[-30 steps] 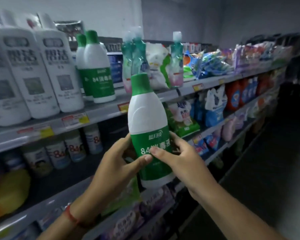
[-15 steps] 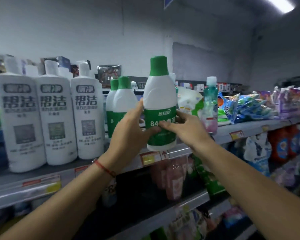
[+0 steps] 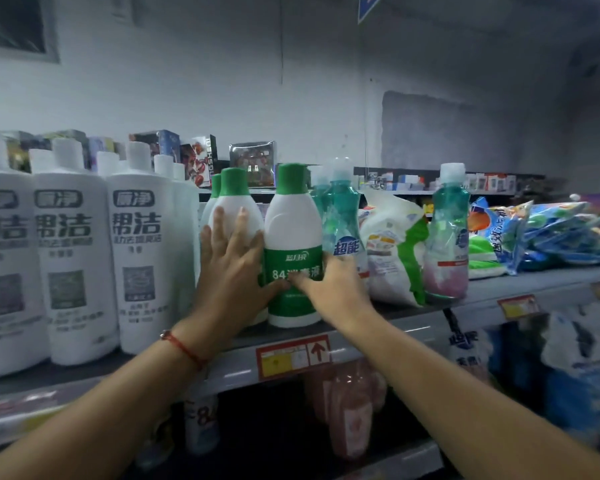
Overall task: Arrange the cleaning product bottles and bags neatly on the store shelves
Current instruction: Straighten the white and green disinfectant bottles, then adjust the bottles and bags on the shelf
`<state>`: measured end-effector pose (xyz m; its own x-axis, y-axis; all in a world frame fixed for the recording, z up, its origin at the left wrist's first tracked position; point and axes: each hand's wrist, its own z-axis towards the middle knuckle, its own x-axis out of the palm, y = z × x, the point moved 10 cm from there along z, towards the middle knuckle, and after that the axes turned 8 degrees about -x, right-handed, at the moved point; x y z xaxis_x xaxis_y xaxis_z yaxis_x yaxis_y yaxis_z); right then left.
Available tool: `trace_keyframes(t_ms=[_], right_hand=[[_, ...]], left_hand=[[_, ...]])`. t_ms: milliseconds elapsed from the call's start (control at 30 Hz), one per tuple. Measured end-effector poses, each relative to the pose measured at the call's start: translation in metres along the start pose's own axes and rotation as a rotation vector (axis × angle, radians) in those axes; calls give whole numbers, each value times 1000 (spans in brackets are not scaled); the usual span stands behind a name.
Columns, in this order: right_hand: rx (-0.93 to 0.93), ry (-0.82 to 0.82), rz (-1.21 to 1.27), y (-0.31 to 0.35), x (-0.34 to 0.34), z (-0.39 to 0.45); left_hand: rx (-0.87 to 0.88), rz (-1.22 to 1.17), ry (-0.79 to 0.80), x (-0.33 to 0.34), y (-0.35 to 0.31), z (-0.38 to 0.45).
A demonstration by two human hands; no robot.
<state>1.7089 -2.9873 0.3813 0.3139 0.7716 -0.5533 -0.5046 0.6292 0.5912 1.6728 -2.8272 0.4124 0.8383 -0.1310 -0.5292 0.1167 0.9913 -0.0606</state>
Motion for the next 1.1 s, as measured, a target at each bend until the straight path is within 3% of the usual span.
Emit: trace_keyframes(t_ms=[167, 367, 467, 600, 833, 1100], right_hand=[[-99, 49, 60, 1, 0, -2], [-225, 253, 48, -4, -5, -9], [-346, 307, -79, -4, -24, -19], [-451, 273, -451, -19, -68, -21], [-303, 142, -721, -61, -154, 29], [-111, -13, -403, -79, -176, 89]], left_hand=[[-48, 83, 34, 7, 1, -7], [-84, 213, 50, 5, -14, -16], [-52, 241, -4, -9, -34, -24], [51, 208, -9, -25, -79, -27], [108, 319, 187, -4, -163, -3], [104, 356, 260, 54, -220, 17]])
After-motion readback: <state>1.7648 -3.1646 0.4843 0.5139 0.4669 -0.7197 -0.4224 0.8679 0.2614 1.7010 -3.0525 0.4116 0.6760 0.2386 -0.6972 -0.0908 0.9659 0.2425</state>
